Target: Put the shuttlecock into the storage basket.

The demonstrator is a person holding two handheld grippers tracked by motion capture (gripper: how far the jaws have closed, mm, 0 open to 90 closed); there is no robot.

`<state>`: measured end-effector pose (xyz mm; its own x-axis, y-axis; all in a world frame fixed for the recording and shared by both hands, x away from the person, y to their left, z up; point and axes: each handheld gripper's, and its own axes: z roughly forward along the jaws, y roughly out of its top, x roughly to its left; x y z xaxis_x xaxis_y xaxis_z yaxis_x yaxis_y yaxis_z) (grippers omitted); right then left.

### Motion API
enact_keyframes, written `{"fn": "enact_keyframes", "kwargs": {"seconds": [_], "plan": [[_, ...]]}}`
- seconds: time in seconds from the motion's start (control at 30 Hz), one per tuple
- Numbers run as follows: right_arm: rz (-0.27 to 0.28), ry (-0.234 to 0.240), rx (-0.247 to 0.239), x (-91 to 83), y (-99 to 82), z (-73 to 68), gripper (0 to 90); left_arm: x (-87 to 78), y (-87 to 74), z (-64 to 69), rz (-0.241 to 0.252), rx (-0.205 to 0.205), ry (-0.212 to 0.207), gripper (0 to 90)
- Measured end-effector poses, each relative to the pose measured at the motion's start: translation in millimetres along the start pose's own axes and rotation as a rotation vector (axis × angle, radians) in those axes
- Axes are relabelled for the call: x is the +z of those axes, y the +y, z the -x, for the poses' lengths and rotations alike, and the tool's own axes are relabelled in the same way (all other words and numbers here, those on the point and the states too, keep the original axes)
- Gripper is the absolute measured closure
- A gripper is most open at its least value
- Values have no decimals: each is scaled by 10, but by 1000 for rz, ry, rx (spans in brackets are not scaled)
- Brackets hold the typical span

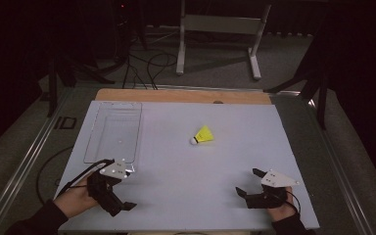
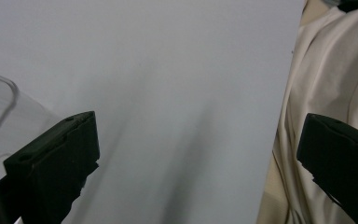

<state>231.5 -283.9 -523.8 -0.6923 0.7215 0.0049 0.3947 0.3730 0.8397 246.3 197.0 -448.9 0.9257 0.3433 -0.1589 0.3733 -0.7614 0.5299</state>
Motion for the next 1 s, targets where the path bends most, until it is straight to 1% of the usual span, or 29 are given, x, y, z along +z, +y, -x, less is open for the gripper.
{"fn": "enact_keyframes", "kwargs": {"seconds": [0.1, 0.13, 0.17, 0.23, 0.3, 0.33, 0.37, 0.4, 0.43, 0.5, 0.53, 0.57, 0.63, 0.7, 0.77, 0.8, 0.83, 0.9, 0.93, 0.97, 1.0], "plan": [[-3, 1, -2, 3, -1, -1, 78, 35, 51, 17, -46, -12, 5, 0], [-3, 2, -2, 4, -1, -2, 78, 50, 70, 24, -65, -18, 27, 1], [-3, 4, -2, 5, 0, -2, 78, 67, 86, 27, -84, -24, 31, 1], [-4, 4, -2, 5, 0, -2, 78, 76, 99, 33, -88, -19, 30, 1], [-5, 5, -2, 6, 0, -3, 78, 107, 149, 21, -123, -37, 38, 1], [-4, 7, -2, 6, 0, -3, 78, 117, 161, 15, -128, -46, 20, 1], [-4, 7, -2, 6, 0, -3, 78, 117, 161, 15, -128, -46, 20, 1], [-5, 6, -2, 7, 0, -3, 78, 124, 175, 10, -130, -50, 10, 1], [-7, 8, -1, 10, -1, -4, 78, 143, 206, 5, -149, -61, -2, 1], [-7, 7, -3, 12, -1, -3, 78, 150, 223, -1, -152, -63, -1, 1], [-7, 8, -3, 12, -1, -3, 78, 154, 259, -6, -155, -71, -17, 1], [-8, 8, -2, 12, -1, -4, 78, 155, 281, -5, -152, -80, -17, 1], [-6, 7, -4, 12, -1, -2, 78, 153, 308, -2, -150, -76, -23, 1], [-5, 6, -6, 11, 0, -2, 78, 148, 350, 0, -150, -84, -28, 1], [-5, 6, -5, 11, 0, -2, 78, 142, 424, 2, -152, -75, -31, 1], [-5, 6, -5, 11, 0, -2, 78, 142, 424, 2, -152, -75, -31, 1], [-5, 6, -6, 11, 0, -2, 78, 144, 474, -1, -159, -70, -29, 1], [-5, 6, -6, 11, 1, -2, 78, 147, 495, -2, -164, -66, -25, 1], [-5, 6, -5, 11, 1, -2, 78, 161, 536, -6, -169, -64, -30, 1], [-5, 6, -5, 11, 1, -2, 78, 161, 536, -6, -169, -64, -30, 1], [-6, 7, -4, 11, 0, -2, 78, 168, 558, -12, -170, -63, -23, 1]]}}
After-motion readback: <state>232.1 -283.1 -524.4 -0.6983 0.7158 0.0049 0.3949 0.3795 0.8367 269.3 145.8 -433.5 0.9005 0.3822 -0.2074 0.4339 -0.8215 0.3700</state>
